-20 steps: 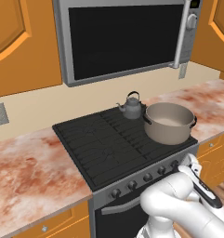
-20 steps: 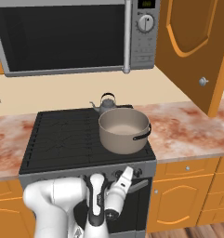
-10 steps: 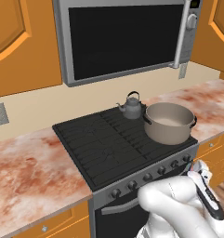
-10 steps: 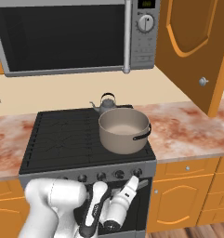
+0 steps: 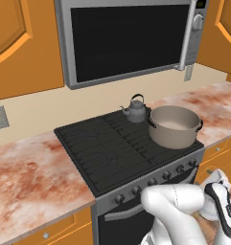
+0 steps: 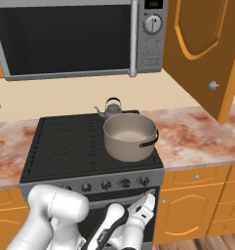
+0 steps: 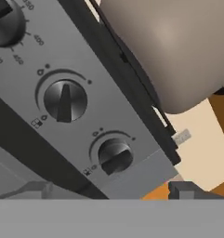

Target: Pick the kettle from the cabinet and place it on a stove burner. Then pick the pot from the counter and place it on another stove burner. Finally, turn both burners on.

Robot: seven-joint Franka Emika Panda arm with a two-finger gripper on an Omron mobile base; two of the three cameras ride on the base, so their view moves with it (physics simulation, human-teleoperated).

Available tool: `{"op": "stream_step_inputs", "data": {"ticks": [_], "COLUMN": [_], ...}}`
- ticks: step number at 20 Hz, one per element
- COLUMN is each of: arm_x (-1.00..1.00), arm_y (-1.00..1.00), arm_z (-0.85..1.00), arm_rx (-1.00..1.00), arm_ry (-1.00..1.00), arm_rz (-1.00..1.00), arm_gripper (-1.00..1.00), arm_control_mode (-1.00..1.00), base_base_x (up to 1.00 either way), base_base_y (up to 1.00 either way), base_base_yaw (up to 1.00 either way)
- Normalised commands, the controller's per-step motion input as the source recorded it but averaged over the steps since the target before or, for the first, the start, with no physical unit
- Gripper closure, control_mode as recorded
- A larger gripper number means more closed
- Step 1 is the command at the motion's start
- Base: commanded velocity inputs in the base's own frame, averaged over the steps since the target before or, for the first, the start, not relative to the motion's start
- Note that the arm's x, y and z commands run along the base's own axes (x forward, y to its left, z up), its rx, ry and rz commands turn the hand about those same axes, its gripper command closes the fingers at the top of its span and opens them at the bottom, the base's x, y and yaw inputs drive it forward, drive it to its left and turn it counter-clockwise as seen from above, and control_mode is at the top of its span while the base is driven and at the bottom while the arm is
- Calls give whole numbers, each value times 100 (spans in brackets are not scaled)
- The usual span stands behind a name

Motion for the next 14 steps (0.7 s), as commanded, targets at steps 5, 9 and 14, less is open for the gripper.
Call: {"op": "stream_step_inputs", "data": {"ticks": [5, 9, 14], "arm_x": [11, 17, 14], "arm_y": [-21, -7, 0], "arm_z": [5, 0, 0], "arm_rx": [43, 42, 35], "arm_ry": [0, 0, 0], "arm_rz": [8, 11, 13], "arm_gripper": [-100, -100, -100], "arm_control_mode": [-100, -100, -100], "base_base_x": [0, 0, 0], "base_base_y": [0, 0, 0], "base_base_yaw": [0, 0, 0]}}
